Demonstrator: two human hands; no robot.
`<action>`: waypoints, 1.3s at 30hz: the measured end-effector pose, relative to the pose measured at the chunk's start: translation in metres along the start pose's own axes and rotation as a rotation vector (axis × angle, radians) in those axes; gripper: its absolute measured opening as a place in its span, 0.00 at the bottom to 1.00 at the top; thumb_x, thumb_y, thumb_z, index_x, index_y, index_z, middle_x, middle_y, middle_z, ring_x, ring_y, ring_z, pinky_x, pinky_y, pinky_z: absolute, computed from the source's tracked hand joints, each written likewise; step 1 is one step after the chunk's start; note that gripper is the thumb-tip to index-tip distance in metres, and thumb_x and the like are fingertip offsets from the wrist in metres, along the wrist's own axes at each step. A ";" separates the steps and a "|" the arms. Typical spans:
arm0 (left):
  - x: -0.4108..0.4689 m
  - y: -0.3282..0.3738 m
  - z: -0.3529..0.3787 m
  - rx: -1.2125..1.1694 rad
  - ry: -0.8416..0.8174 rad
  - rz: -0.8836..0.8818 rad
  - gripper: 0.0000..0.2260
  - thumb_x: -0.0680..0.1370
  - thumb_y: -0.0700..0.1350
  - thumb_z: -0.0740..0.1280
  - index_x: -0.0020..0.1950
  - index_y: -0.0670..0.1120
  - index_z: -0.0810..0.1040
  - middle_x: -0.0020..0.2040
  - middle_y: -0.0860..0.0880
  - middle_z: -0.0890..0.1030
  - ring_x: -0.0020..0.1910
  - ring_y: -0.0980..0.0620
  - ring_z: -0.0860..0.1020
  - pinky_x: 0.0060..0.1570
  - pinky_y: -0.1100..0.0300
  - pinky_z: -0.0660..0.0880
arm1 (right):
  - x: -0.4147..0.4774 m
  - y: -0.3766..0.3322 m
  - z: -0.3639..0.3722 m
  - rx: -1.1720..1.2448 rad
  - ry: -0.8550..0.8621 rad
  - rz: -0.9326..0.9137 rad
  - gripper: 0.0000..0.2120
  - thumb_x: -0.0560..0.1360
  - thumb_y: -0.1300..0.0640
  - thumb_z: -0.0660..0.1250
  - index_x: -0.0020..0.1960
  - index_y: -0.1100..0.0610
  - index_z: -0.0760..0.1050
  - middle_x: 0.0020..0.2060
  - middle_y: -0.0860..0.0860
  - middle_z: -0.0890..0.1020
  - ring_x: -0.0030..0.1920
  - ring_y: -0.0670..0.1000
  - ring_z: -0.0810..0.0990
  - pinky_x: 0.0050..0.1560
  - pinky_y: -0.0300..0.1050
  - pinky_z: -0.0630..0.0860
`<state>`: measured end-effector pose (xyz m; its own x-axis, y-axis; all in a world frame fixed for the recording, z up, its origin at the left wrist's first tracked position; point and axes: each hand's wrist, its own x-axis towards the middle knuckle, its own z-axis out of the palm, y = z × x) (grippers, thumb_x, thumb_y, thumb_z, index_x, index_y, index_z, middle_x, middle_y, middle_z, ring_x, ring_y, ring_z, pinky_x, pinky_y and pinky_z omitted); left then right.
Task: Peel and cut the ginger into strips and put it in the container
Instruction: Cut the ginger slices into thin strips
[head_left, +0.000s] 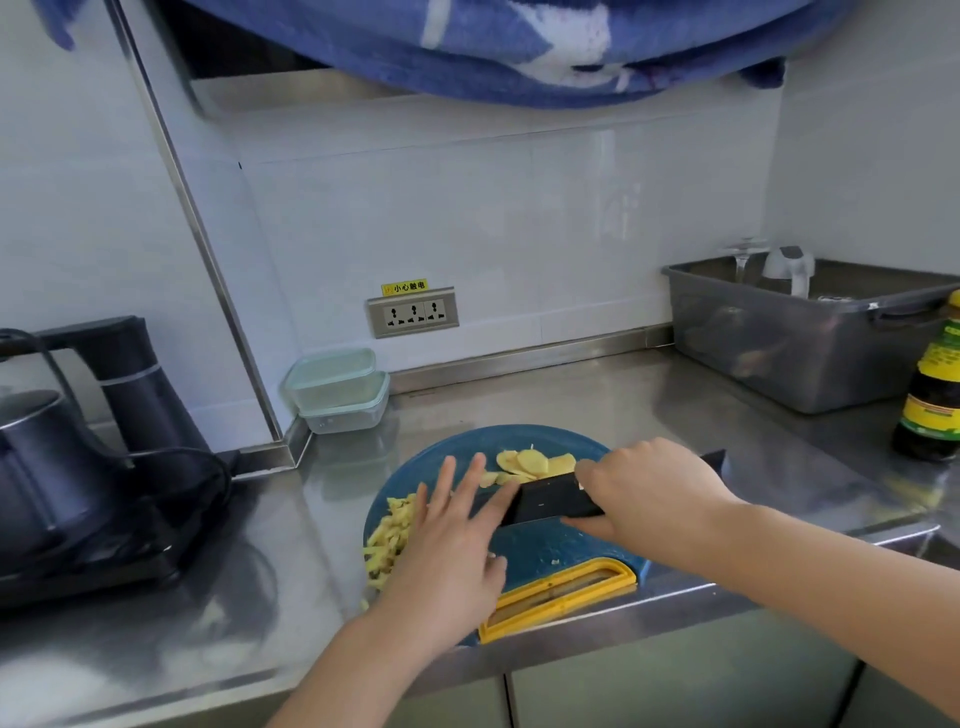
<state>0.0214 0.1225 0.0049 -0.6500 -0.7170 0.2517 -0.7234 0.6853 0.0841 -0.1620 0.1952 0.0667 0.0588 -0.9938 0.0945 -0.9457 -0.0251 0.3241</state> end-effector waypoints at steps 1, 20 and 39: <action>0.001 -0.006 0.002 0.021 -0.007 -0.046 0.30 0.81 0.52 0.57 0.77 0.59 0.43 0.77 0.53 0.35 0.74 0.48 0.31 0.70 0.51 0.33 | -0.002 0.004 0.000 0.009 0.008 0.018 0.16 0.80 0.40 0.53 0.51 0.52 0.70 0.40 0.49 0.76 0.36 0.52 0.70 0.31 0.43 0.65; 0.097 -0.022 0.012 -0.238 -0.073 -0.013 0.21 0.82 0.40 0.56 0.74 0.55 0.65 0.72 0.55 0.66 0.68 0.57 0.66 0.59 0.72 0.57 | 0.050 0.060 0.100 0.546 0.014 0.553 0.25 0.78 0.34 0.52 0.34 0.53 0.63 0.32 0.47 0.71 0.35 0.50 0.73 0.33 0.42 0.68; 0.141 -0.020 0.004 -0.452 -0.107 -0.064 0.02 0.76 0.45 0.69 0.45 0.52 0.78 0.44 0.51 0.80 0.42 0.55 0.77 0.44 0.62 0.74 | 0.064 0.055 0.141 0.265 0.257 0.500 0.22 0.79 0.35 0.49 0.45 0.54 0.63 0.38 0.49 0.81 0.40 0.53 0.82 0.32 0.44 0.66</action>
<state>-0.0564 0.0073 0.0348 -0.6446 -0.7527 0.1337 -0.6044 0.6088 0.5138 -0.2552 0.1151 -0.0426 -0.3682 -0.8350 0.4089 -0.9238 0.3782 -0.0595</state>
